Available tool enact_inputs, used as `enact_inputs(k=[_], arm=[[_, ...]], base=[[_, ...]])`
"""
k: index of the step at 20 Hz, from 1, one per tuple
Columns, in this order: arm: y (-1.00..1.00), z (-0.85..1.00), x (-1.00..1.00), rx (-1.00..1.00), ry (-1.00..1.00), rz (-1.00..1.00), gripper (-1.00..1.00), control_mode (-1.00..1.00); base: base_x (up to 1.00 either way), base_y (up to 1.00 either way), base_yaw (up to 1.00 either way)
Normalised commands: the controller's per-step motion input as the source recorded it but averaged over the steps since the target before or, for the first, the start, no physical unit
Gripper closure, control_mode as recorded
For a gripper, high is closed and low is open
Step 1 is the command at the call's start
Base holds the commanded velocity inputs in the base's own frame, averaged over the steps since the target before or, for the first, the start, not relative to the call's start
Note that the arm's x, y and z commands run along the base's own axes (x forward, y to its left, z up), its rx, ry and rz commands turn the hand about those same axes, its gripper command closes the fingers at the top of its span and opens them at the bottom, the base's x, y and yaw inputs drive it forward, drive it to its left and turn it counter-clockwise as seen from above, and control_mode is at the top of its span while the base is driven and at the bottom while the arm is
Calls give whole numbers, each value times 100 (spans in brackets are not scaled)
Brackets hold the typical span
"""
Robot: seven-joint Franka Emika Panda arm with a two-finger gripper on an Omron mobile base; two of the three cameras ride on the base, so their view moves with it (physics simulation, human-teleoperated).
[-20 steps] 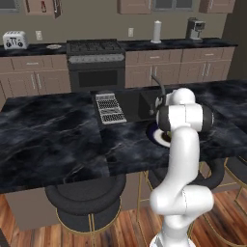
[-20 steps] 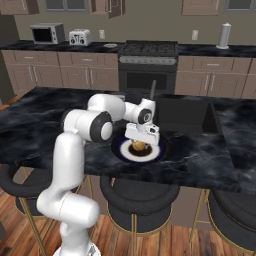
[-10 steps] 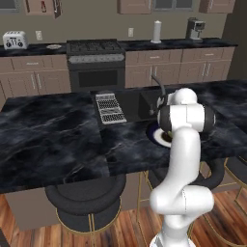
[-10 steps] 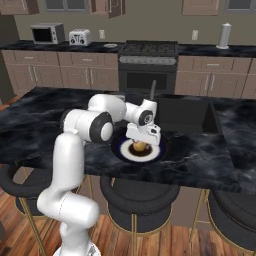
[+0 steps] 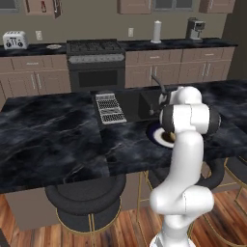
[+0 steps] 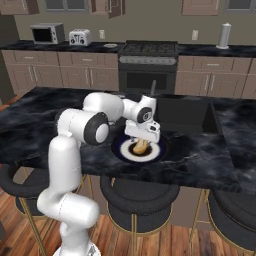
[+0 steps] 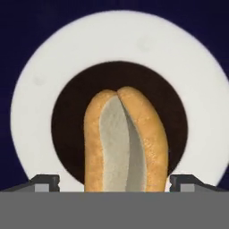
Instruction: Move the hot dog bun to the plate on the dining table and place the condiment next to that plate. Then navigate to the fridge and take the sausage and place it on the plate as well.
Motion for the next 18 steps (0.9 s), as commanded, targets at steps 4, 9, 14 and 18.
enact_inputs(k=[4,9,14,18], arm=[[5,57,-21,-3,-9,-4,-100,-100],[19,56,-49,-5,-13,-3,-100,-100],[41,52,-71,-7,-9,-4,-100,-100],[48,40,-85,-3,-6,-9,-100,-100]], base=[[0,0,0],[0,0,0],[0,0,0],[0,0,0]])
